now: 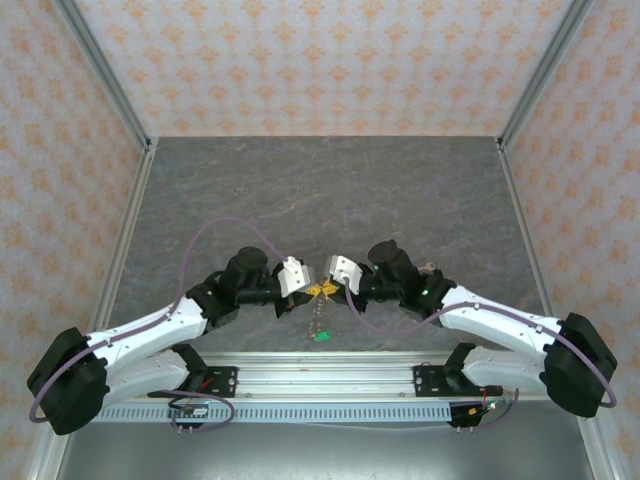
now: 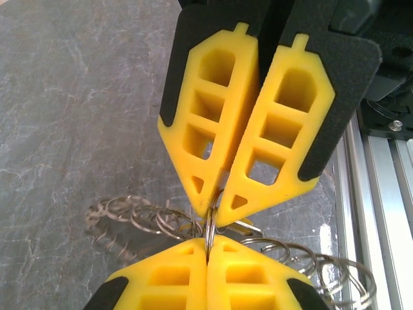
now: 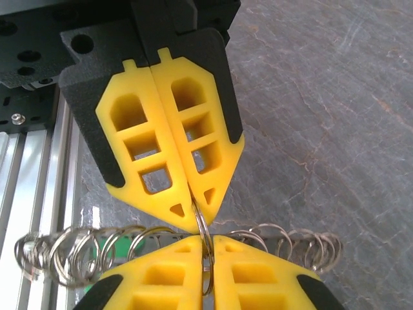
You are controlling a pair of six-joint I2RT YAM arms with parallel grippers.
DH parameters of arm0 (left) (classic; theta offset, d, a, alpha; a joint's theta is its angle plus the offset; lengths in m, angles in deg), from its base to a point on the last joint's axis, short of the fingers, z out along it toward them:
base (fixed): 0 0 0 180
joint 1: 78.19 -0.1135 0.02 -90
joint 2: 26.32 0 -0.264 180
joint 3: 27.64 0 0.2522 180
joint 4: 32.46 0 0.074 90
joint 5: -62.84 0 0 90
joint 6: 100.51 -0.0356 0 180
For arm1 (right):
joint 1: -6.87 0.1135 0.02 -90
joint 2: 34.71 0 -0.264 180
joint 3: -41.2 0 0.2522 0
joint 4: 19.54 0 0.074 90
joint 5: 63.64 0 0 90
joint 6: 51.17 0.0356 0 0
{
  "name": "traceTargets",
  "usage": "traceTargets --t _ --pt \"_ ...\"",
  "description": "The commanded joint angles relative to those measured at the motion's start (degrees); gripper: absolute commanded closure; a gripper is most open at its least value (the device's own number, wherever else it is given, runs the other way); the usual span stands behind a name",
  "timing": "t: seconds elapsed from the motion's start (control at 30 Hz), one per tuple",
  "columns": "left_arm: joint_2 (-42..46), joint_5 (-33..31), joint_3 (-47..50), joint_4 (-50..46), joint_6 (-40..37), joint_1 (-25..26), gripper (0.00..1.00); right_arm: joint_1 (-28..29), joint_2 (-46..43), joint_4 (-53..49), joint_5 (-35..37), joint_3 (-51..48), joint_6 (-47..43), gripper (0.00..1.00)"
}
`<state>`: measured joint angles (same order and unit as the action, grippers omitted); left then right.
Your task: Put the keys on the keyring
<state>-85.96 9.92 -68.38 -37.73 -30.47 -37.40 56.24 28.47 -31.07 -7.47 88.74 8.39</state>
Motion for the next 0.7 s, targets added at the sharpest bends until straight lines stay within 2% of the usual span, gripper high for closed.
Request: traceTargets --t 0.0,0.13,0.33,0.53,0.67 --pt "1.13 0.62 1.26 7.48 2.78 0.07 1.0 0.56 -0.56 6.83 -0.37 -2.4 2.33 0.89" --pt "0.89 1.99 1.76 9.73 3.86 0.07 1.0 -0.17 -0.51 11.04 -0.4 -5.07 4.01 0.87" --pt "0.5 3.47 2.12 12.31 4.65 0.07 1.0 -1.71 -0.14 17.19 -4.27 -7.83 7.28 0.84" --pt "0.16 4.12 2.2 13.28 4.95 0.03 1.0 -3.22 -0.69 19.56 -5.63 -9.13 8.62 0.95" --pt "-0.85 2.43 0.31 8.95 3.49 0.07 1.0 -3.47 -1.37 15.99 -5.59 -7.62 7.05 1.0"
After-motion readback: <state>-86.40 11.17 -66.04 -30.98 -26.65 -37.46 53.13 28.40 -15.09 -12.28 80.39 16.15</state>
